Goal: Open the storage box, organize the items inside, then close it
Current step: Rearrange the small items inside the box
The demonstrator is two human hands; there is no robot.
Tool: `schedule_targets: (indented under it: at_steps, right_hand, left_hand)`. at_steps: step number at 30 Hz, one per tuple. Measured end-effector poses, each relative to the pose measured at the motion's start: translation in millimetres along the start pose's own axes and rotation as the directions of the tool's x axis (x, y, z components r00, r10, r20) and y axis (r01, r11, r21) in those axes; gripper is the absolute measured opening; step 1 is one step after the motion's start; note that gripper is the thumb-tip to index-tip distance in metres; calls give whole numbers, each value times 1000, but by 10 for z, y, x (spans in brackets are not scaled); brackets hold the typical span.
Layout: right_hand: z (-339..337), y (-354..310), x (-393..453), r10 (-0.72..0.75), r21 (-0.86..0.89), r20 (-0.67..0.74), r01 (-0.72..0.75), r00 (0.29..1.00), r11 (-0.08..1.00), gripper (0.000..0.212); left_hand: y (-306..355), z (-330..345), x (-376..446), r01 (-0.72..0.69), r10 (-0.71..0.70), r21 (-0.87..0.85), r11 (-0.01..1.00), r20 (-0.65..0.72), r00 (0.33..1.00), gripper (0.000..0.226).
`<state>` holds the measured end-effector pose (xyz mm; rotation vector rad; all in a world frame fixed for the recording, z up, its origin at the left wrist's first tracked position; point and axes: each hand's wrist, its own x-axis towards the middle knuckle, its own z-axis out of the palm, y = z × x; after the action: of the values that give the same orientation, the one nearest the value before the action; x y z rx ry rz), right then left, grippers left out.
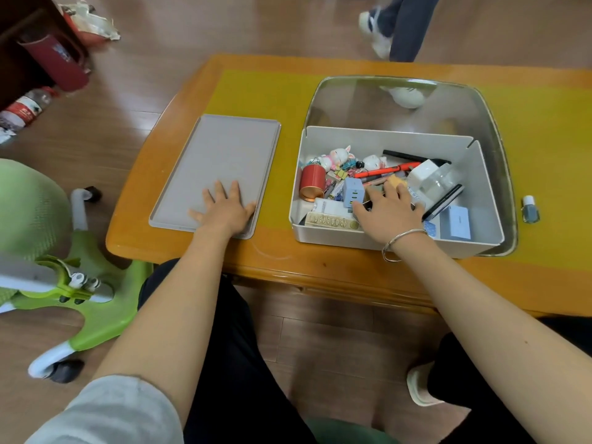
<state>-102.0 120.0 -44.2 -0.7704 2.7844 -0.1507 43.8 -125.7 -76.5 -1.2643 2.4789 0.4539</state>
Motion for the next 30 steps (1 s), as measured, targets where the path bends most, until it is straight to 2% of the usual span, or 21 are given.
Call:
schedule_targets:
  at_steps: [6, 13, 17, 19, 20, 22, 23, 27, 30]
  right_hand:
    - [-6, -4, -18, 1, 3, -2, -1, 1000, 1000, 57]
    - [1, 2, -28, -2, 19, -22, 2, 1000, 1000, 56]
    - [-18, 27, -85, -82, 128, -238, 115, 968, 985, 46]
    - [-34, 71, -128, -151, 141, -333, 207, 931, 968, 44]
    - [-47, 107, -143, -173, 137, -362, 236, 916, 962, 42]
    - [-85, 213, -160, -174, 132, -387, 241, 906, 962, 38]
    - [-113, 288, -163, -151, 140, -392, 221, 907, 965, 37]
    - [-238, 640, -171, -48, 126, -441, 115, 896, 985, 34]
    - [-302, 888, -156, 0, 114, -483, 63, 876, 991, 33]
  left_hand:
    - [39, 48, -87, 29, -27, -26, 999, 40, 999, 66]
    - [-8, 88, -176, 27, -26, -28, 999, 11, 1000, 64]
    - [106, 12, -211, -11, 3, -72, 997, -112, 994, 44]
    - [259, -17, -274, -144, 91, -225, 964, -231, 969, 36]
    - [365, -40, -334, -215, 123, -345, 914, -269, 955, 39]
    - [602, -99, -447, -295, 162, -513, 806, -289, 944, 47]
    - [723, -130, -486, -321, 185, -536, 781, -292, 938, 49]
    - [1138, -204, -494, -392, 257, -473, 789, -325, 910, 49]
    - [1343, -166, -437, -320, 214, -359, 877, -304, 928, 65]
